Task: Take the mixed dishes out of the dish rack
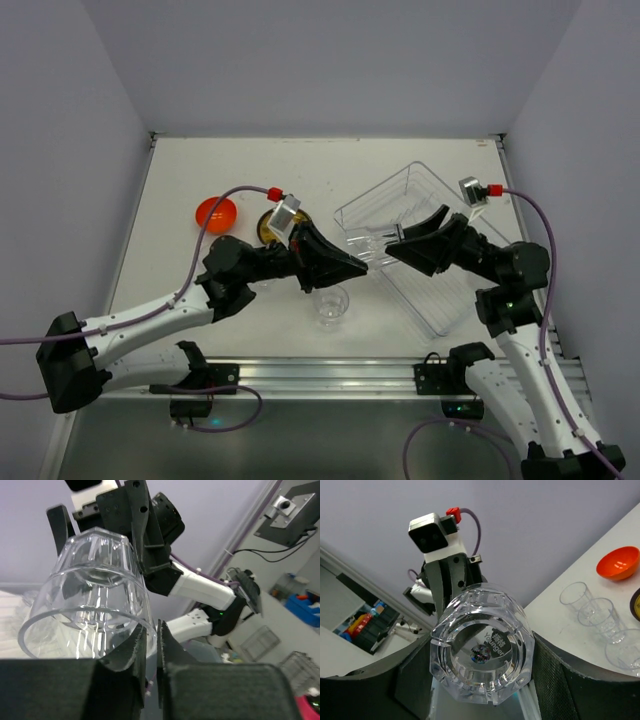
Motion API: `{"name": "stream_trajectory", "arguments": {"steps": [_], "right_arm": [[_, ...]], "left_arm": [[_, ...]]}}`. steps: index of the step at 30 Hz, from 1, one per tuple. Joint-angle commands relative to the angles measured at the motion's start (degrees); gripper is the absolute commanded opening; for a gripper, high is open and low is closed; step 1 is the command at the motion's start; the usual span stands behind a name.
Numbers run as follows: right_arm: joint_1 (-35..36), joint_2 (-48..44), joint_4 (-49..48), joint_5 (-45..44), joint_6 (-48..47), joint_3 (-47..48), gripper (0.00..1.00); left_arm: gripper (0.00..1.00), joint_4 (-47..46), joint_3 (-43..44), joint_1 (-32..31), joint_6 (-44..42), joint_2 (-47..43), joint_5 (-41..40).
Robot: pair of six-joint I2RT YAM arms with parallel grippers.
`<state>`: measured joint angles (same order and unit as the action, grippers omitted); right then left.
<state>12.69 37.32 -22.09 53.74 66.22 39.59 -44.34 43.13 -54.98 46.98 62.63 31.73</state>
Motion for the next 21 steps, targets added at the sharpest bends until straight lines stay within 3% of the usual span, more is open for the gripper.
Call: {"name": "stream_trajectory", "arguments": {"steps": [1, 2, 6, 7, 8, 9, 10, 11, 12, 13, 14, 15, 17, 18, 21], "right_arm": [[0.8, -0.1, -6.2, 0.8, 0.9, -1.4, 0.00], [1.2, -0.1, -6.1, 0.8, 0.7, -1.5, 0.00], [1.4, -0.6, -4.9, 1.4, -1.6, -2.0, 0.01], [1.4, -1.1, 0.8, 1.0, -3.0, -1.0, 0.48], [1.4, -1.5, 7.9, -0.4, -10.1, 0.5, 0.98], [1.4, -1.8, 16.8, -10.0, -16.0, 6.1, 0.99], [1.4, -1.2, 36.1, -17.8, -21.4, 9.1, 0.99], [1.4, -0.6, 44.0, -25.7, -28.4, 11.7, 0.99], [1.4, -0.1, 49.0, -33.2, -30.1, 13.3, 0.99], [1.3, 0.3, 56.4, -46.7, -31.6, 15.3, 0.99], [1.3, 0.3, 58.5, -51.1, -34.0, 15.6, 0.99], [1.3, -0.1, 59.6, -53.5, -35.3, 15.5, 0.99], [1.3, -1.1, 61.4, -57.3, -37.1, 15.1, 0.99], [1.3, -1.1, 62.3, -58.0, -37.4, 15.2, 0.99], [1.3, 0.0, 63.2, -60.1, -37.6, 15.8, 0.99]], "left_arm": [[0.06, -4.7, 2.9, -1.0, -1.3, 0.9, 0.5], [0.00, -4.0, 3.3, -1.0, -2.2, 1.0, 0.0], [0.00, 2.4, 4.1, -1.0, -5.8, 0.8, -2.5], [0.00, 5.3, 4.6, -1.0, -7.2, 0.1, -3.2], [0.00, 9.2, 5.4, -1.0, -11.2, -0.7, -4.2], [0.00, 20.4, 7.7, -1.1, -13.6, -1.5, -8.2], [0.00, 27.2, 9.0, -1.2, -16.4, -3.4, -11.3], [0.00, 33.5, 10.4, -1.2, -21.4, -4.3, -18.3], [0.00, 48.5, 12.0, -1.2, -23.2, -5.1, -22.5], [0.00, 55.7, 15.4, -1.2, -24.5, -6.4, -26.9], [0.00, 62.1, 17.3, -1.2, -25.5, -6.6, -30.7], [0.00, 74.7, 19.2, -1.2, -25.5, -6.7, -38.2], [0.00, 86.7, 24.3, -1.2, -22.7, -5.9, -47.2], [0.00, 96.8, 25.5, -1.2, -21.6, -4.5, -49.0], [0.00, 107.6, 25.6, -1.2, -17.4, -1.6, -49.8]]}}
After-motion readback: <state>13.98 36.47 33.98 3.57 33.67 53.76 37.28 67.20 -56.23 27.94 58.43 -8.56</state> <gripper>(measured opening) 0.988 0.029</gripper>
